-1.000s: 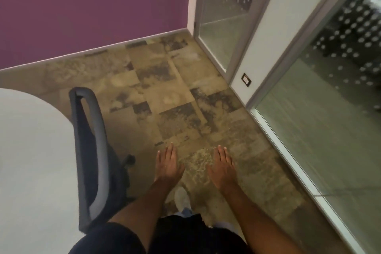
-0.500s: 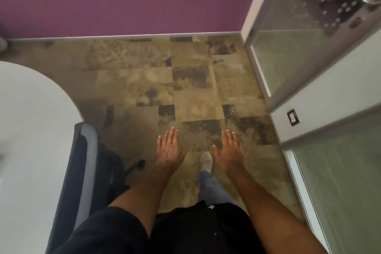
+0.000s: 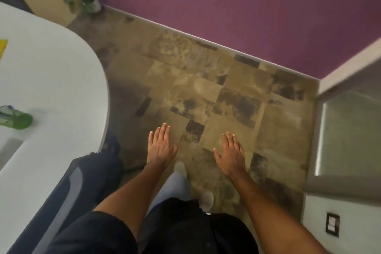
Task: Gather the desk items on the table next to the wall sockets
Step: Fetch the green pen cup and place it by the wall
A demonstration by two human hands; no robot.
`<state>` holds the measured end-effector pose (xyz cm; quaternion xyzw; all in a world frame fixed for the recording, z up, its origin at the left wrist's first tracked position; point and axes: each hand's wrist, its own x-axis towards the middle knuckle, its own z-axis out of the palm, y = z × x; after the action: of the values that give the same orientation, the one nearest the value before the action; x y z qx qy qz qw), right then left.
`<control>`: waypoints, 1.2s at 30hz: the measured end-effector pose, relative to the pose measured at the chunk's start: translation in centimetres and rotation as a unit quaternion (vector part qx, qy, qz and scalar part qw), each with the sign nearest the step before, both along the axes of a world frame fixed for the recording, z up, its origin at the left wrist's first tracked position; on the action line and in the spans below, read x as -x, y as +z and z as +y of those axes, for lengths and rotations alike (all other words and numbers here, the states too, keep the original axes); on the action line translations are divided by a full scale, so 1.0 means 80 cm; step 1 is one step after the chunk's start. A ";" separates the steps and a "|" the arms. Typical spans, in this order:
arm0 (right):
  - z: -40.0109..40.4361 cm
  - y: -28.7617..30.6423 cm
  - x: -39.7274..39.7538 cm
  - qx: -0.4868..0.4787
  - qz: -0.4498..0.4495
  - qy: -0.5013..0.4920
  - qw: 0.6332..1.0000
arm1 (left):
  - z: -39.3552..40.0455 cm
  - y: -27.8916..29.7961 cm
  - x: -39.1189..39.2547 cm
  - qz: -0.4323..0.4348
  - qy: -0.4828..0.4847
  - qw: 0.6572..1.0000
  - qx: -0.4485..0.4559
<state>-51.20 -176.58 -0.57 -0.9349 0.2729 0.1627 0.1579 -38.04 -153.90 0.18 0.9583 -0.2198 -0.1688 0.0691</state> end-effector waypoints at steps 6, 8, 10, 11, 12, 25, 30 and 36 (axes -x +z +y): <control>-0.038 -0.009 -0.163 0.007 -0.008 0.085 0.996 | -0.010 -0.015 -0.111 0.002 0.084 0.996 -0.004; -0.039 -0.013 -0.242 0.005 -0.007 0.113 0.994 | -0.004 -0.023 -0.167 0.009 0.122 0.992 -0.010; -0.039 -0.006 -0.284 0.009 -0.012 0.121 0.993 | -0.004 -0.020 -0.197 0.008 0.132 0.991 -0.016; -0.038 -0.004 -0.315 0.007 -0.017 0.132 0.991 | -0.002 -0.020 -0.219 0.009 0.145 0.989 -0.018; -0.036 -0.001 -0.345 0.008 -0.025 0.147 0.989 | 0.001 -0.018 -0.243 0.004 0.153 0.988 -0.022; 0.066 0.009 -0.731 0.005 -0.076 0.370 0.926 | 0.101 -0.005 -0.467 -0.024 0.366 0.930 -0.028; 0.139 -0.007 -0.856 -0.008 -0.071 0.482 0.873 | 0.145 -0.015 -0.520 -0.008 0.476 0.879 -0.041; 0.236 -0.008 -0.980 -0.048 -0.068 0.612 0.786 | 0.175 -0.002 -0.575 -0.013 0.613 0.789 -0.043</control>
<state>27.17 -157.66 -1.24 -0.9059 -0.3762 0.1737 0.0877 7.99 -139.88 0.00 0.8960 0.4200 -0.0882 0.1137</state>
